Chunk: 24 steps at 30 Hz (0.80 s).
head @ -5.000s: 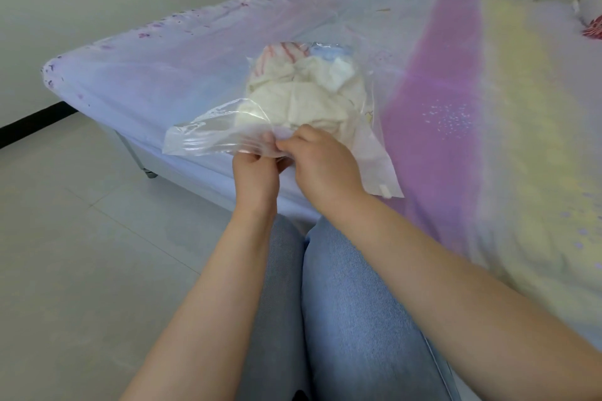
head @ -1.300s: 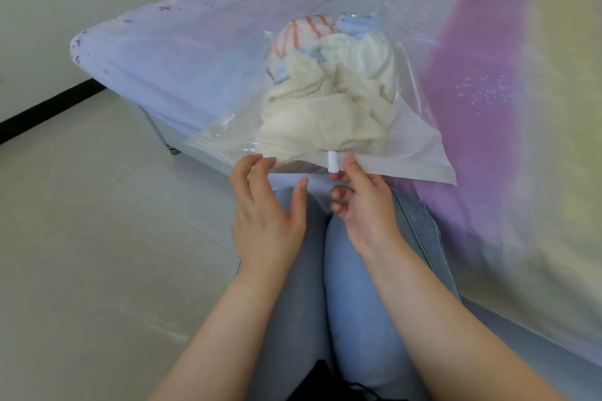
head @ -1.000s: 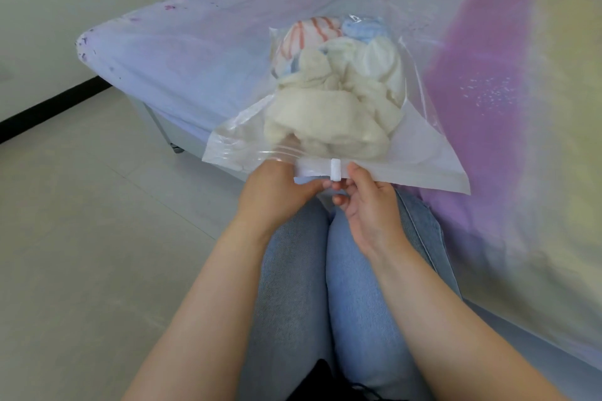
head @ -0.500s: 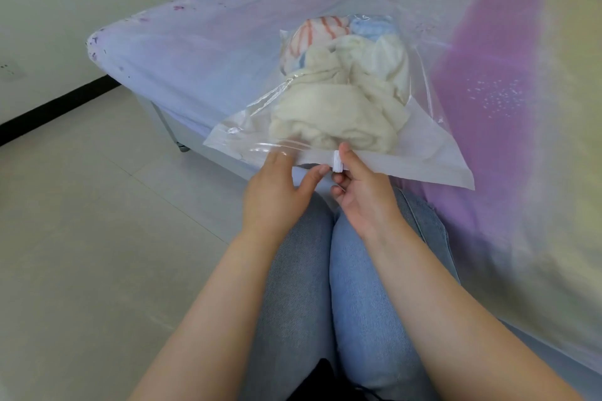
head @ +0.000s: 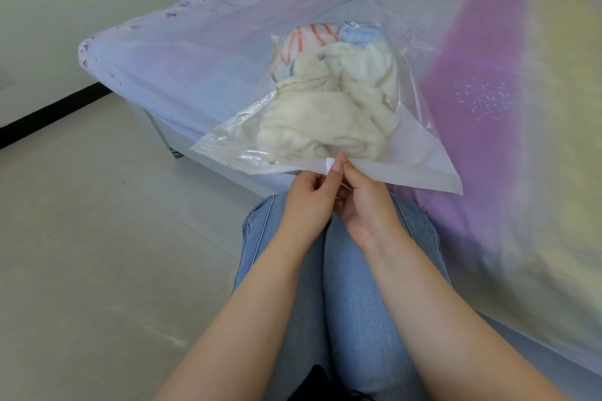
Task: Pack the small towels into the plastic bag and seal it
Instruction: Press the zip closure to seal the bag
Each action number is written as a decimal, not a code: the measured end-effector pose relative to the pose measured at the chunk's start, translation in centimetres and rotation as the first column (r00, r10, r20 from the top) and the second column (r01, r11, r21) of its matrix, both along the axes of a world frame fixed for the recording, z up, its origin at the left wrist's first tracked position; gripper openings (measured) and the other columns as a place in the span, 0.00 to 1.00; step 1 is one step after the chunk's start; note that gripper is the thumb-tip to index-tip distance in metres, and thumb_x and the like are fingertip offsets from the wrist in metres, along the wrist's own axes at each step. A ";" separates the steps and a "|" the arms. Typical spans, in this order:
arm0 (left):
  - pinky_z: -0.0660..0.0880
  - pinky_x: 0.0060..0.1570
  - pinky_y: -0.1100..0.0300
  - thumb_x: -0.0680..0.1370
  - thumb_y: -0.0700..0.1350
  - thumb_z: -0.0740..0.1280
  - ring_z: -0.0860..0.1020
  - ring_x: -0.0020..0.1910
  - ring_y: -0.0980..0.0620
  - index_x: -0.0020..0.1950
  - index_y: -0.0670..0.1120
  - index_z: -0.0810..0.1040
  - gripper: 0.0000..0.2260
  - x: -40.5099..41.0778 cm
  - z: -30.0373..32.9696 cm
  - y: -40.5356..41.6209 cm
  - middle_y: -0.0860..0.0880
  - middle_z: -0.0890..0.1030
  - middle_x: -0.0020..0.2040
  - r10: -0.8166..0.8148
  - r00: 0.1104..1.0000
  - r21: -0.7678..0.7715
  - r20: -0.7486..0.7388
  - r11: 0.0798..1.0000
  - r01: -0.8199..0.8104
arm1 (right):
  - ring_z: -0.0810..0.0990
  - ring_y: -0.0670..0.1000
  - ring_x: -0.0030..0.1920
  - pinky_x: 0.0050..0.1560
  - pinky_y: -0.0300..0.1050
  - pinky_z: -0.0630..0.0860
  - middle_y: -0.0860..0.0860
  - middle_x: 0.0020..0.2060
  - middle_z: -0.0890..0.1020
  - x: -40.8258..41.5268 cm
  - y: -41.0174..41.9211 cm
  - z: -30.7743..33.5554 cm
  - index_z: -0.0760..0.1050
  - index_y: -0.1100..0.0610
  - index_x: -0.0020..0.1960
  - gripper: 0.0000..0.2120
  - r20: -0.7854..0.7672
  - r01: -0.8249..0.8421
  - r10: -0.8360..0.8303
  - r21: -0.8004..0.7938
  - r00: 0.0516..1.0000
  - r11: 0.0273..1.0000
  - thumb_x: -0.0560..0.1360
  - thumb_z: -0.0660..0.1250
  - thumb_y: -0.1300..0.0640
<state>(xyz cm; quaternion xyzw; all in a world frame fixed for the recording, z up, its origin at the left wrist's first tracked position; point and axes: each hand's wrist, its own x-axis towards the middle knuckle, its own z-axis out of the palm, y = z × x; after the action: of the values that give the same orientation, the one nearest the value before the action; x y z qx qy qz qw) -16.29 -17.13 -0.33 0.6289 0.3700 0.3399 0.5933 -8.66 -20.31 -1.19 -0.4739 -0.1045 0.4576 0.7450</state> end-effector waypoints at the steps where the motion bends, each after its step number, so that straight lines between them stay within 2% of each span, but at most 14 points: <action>1: 0.65 0.25 0.72 0.81 0.48 0.63 0.70 0.21 0.63 0.31 0.43 0.73 0.20 0.2 0.1 -0.1 0.57 0.72 0.20 -0.016 1.000 -0.023 0.009 1.000 0.016 | 0.78 0.55 0.44 0.43 0.46 0.72 0.55 0.44 0.81 0.1 -0.2 -0.2 0.80 0.55 0.49 0.05 0.020 -0.005 0.005 0.002 1.000 1.000 0.76 0.67 0.55; 4: 0.68 0.26 0.71 0.82 0.46 0.62 0.72 0.23 0.63 0.31 0.46 0.74 0.18 0.8 0.1 0.0 0.57 0.74 0.21 -0.012 1.000 -0.051 0.014 0.999 0.013 | 0.79 0.53 0.41 0.39 0.44 0.73 0.54 0.41 0.83 -0.1 -0.4 -0.5 0.80 0.56 0.49 0.06 0.040 0.028 -0.028 0.016 0.999 0.999 0.77 0.65 0.56; 8: 0.72 0.29 0.66 0.82 0.42 0.61 0.74 0.26 0.59 0.32 0.43 0.74 0.17 1.4 -0.6 -0.3 0.55 0.75 0.24 0.041 0.993 -0.110 0.114 0.993 -0.028 | 0.80 0.48 0.33 0.32 0.39 0.74 0.52 0.35 0.82 -0.8 -0.4 -0.2 0.80 0.56 0.39 0.11 0.134 0.169 -0.172 0.030 0.976 0.985 0.78 0.64 0.60; 10: 0.69 0.29 0.66 0.81 0.41 0.61 0.71 0.25 0.60 0.27 0.46 0.70 0.21 1.8 -1.0 -0.7 0.56 0.72 0.22 0.110 0.986 -0.120 0.126 0.988 -0.095 | 0.82 0.48 0.35 0.35 0.41 0.77 0.50 0.33 0.83 -1.4 -0.4 -0.1 0.81 0.56 0.36 0.13 0.137 0.250 -0.256 0.058 0.957 0.966 0.77 0.65 0.63; 13: 0.65 0.28 0.65 0.80 0.41 0.62 0.67 0.23 0.60 0.21 0.48 0.65 0.26 2.3 -0.9 -1.2 0.57 0.69 0.19 0.218 0.970 -0.120 0.106 0.971 -0.205 | 0.84 0.47 0.39 0.40 0.41 0.79 0.49 0.35 0.85 -2.0 -0.2 0.1 0.81 0.57 0.37 0.12 0.124 0.311 -0.323 0.107 0.938 0.944 0.76 0.65 0.65; 15: 0.64 0.27 0.66 0.80 0.40 0.62 0.67 0.22 0.60 0.18 0.47 0.66 0.28 2.5 -0.4 -1.4 0.57 0.68 0.19 0.250 0.959 -0.133 0.133 0.963 -0.232 | 0.82 0.49 0.37 0.38 0.41 0.78 0.51 0.35 0.84 -1.8 -0.2 0.3 0.80 0.58 0.36 0.11 0.101 0.320 -0.331 0.109 0.938 0.941 0.76 0.66 0.65; 17: 0.62 0.24 0.68 0.80 0.39 0.62 0.64 0.20 0.61 0.17 0.47 0.63 0.29 2.5 -0.1 -1.5 0.57 0.65 0.18 0.283 0.947 -0.168 0.155 0.952 -0.257 | 0.73 0.50 0.30 0.30 0.39 0.71 0.53 0.30 0.77 -1.3 -0.2 0.4 0.77 0.58 0.36 0.09 0.076 0.314 -0.321 0.093 0.944 0.945 0.76 0.66 0.64; 19: 0.58 0.25 0.65 0.79 0.42 0.63 0.59 0.21 0.56 0.22 0.50 0.57 0.27 2.1 0.1 -1.1 0.56 0.60 0.19 0.325 0.933 -0.190 0.153 0.936 -0.295 | 0.64 0.47 0.24 0.25 0.36 0.61 0.49 0.24 0.69 -0.9 -0.3 0.2 0.73 0.56 0.35 0.11 0.061 0.303 -0.306 0.058 0.950 0.951 0.75 0.67 0.63; 20: 0.56 0.27 0.62 0.78 0.44 0.63 0.56 0.23 0.54 0.25 0.50 0.55 0.25 1.7 0.1 -0.8 0.53 0.57 0.22 0.349 0.925 -0.191 0.148 0.928 -0.319 | 0.62 0.46 0.23 0.24 0.36 0.59 0.47 0.23 0.67 -0.6 -0.4 0.2 0.72 0.55 0.34 0.12 0.051 0.296 -0.298 0.043 0.953 0.954 0.75 0.67 0.63; 22: 0.52 0.30 0.55 0.74 0.47 0.63 0.53 0.27 0.50 0.31 0.49 0.51 0.21 0.7 0.0 -0.2 0.49 0.54 0.27 0.402 0.902 -0.183 0.158 0.909 -0.373 | 0.62 0.45 0.22 0.22 0.36 0.58 0.46 0.22 0.67 0.0 -0.6 0.1 0.71 0.55 0.34 0.12 0.025 0.290 -0.291 0.023 0.956 0.957 0.75 0.68 0.63; 24: 0.50 0.31 0.54 0.72 0.48 0.63 0.51 0.30 0.48 0.34 0.48 0.50 0.20 -0.5 0.1 0.5 0.46 0.52 0.32 0.442 0.877 -0.208 0.192 0.891 -0.403 | 0.62 0.45 0.21 0.21 0.35 0.58 0.46 0.22 0.66 0.7 -0.7 0.1 0.71 0.55 0.35 0.12 -0.005 0.290 -0.290 -0.001 0.957 0.957 0.75 0.68 0.63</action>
<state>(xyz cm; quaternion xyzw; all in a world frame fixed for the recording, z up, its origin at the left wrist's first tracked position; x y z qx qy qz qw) -16.80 -16.67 -0.25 0.4378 0.4526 0.5018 0.5930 -7.94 -21.01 -1.12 -0.4831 -0.0317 0.3446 0.8043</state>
